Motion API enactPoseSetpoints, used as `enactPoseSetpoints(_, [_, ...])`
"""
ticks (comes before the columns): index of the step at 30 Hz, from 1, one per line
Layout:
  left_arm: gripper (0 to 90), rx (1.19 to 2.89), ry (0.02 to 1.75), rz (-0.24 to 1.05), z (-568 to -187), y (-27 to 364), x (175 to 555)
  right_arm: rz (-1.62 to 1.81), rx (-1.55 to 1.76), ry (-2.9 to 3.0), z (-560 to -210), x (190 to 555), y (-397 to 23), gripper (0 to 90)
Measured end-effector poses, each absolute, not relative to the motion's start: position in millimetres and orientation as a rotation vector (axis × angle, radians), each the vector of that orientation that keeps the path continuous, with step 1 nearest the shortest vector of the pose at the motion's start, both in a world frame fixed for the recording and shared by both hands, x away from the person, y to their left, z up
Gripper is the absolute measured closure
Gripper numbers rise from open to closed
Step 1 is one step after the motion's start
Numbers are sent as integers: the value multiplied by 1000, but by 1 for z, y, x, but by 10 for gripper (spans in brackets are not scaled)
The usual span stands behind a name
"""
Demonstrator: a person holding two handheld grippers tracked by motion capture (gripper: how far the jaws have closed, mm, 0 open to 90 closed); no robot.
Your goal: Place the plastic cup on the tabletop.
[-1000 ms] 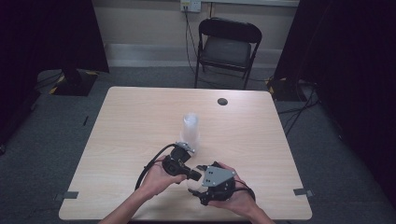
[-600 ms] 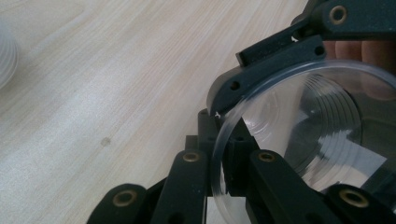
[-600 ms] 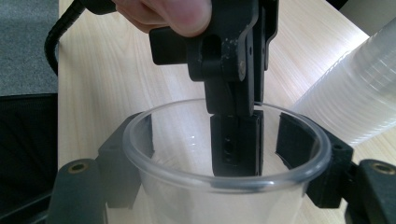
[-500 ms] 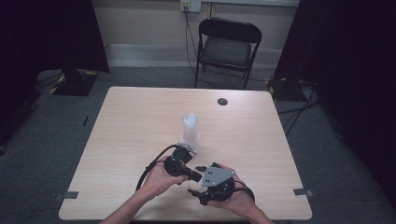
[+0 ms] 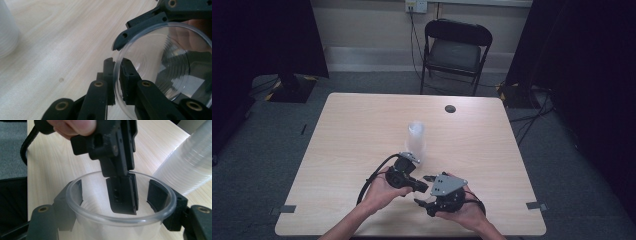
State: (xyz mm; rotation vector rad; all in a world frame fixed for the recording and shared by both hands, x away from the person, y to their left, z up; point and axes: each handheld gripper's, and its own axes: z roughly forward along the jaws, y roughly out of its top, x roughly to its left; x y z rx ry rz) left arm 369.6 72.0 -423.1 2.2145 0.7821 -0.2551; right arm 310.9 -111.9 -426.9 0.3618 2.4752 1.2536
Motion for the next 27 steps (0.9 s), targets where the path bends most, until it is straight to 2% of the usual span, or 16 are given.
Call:
enactPoseSetpoints(17, [694,2118,773,-156,-417,80,367,1248,463,2438,-428,315,-122,289])
enactPoseSetpoints(27, [526,2022,801,-56,-412,93,365,1258,561,2418,-429,325,-131,290])
